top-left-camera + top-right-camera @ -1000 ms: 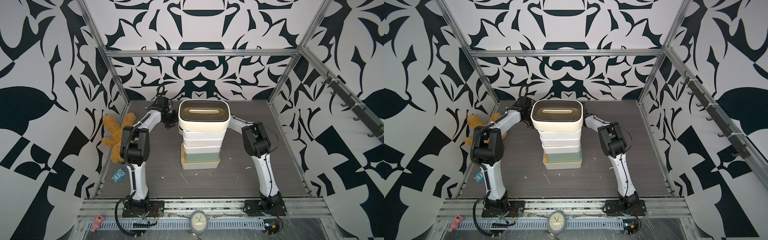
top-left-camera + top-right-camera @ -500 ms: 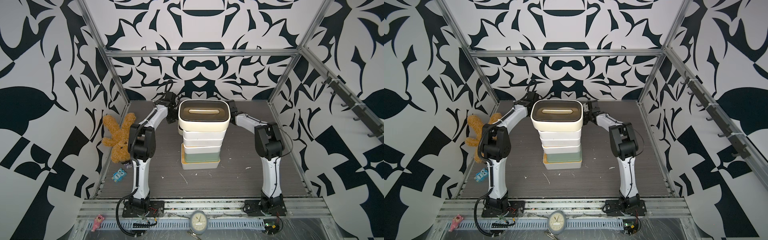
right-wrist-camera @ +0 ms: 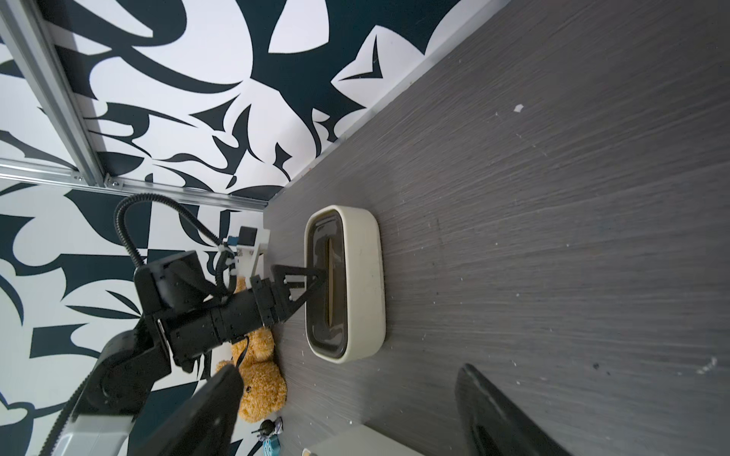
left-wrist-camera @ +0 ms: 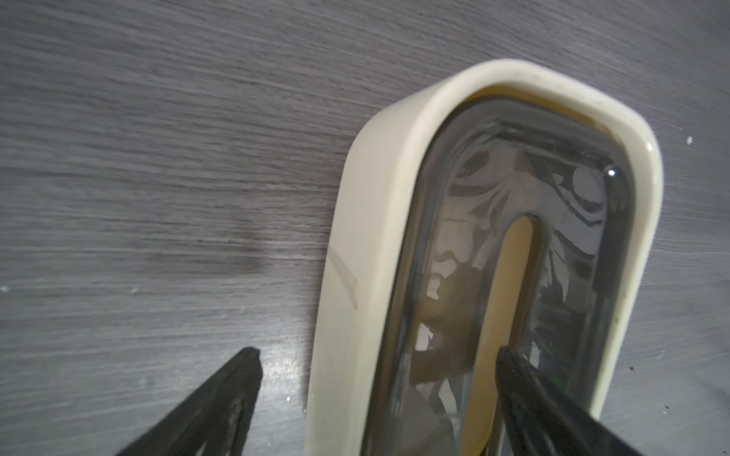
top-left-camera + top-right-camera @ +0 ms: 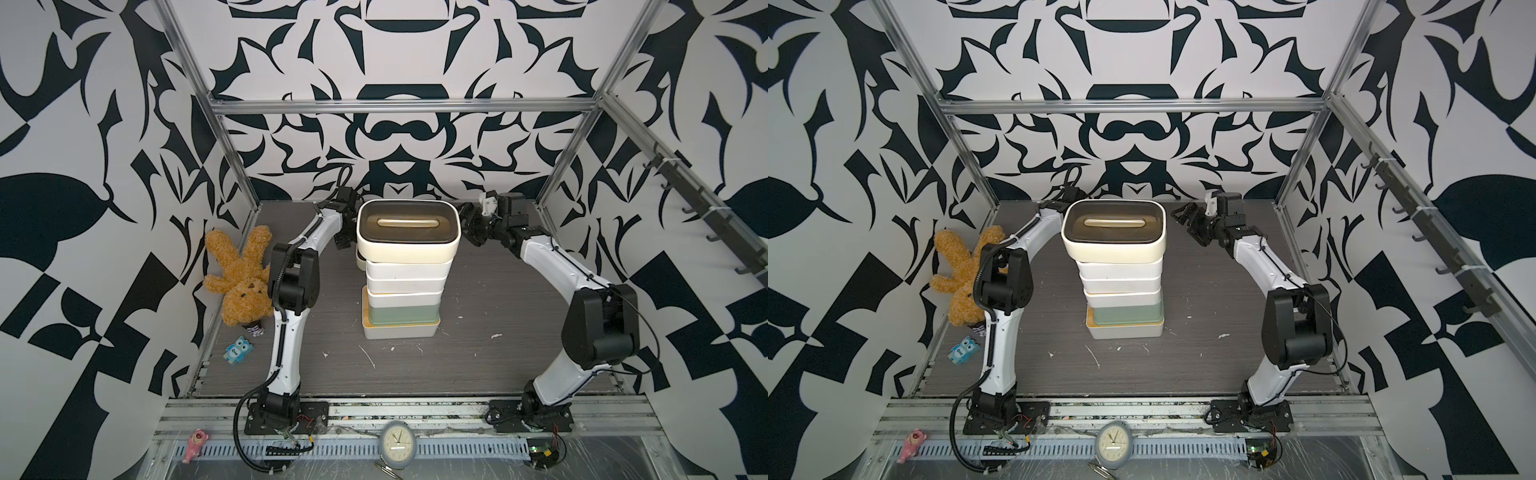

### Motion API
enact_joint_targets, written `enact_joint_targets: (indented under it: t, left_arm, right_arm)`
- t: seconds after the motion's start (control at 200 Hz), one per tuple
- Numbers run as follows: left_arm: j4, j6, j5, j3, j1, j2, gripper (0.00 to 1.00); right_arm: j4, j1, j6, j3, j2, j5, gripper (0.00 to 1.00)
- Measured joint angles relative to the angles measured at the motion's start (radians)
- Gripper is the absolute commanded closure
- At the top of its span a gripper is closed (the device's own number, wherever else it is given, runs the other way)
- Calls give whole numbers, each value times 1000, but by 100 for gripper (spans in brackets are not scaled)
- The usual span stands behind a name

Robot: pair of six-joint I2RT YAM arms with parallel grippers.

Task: Stack the tissue boxes
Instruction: Pick up the tissue box from the center of the board.

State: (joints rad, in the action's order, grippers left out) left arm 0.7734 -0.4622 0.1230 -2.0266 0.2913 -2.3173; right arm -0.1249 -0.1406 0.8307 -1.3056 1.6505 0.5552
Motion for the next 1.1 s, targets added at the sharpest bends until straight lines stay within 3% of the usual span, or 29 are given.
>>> enact_joint_targets:
  t: [0.28, 0.815, 1.1]
  left_arm:
    - [31, -3, -29, -58, 23, -53, 14]
    - [76, -11, -109, -74, 29, -67, 38]
    - [92, -17, -173, -77, 29, -66, 44]
  right_arm:
    - [-69, 3, -51, 14, -138, -37, 5]
    - [-105, 4, -75, 73, -216, -67, 4]
    - [-133, 4, -97, 104, -312, -80, 4]
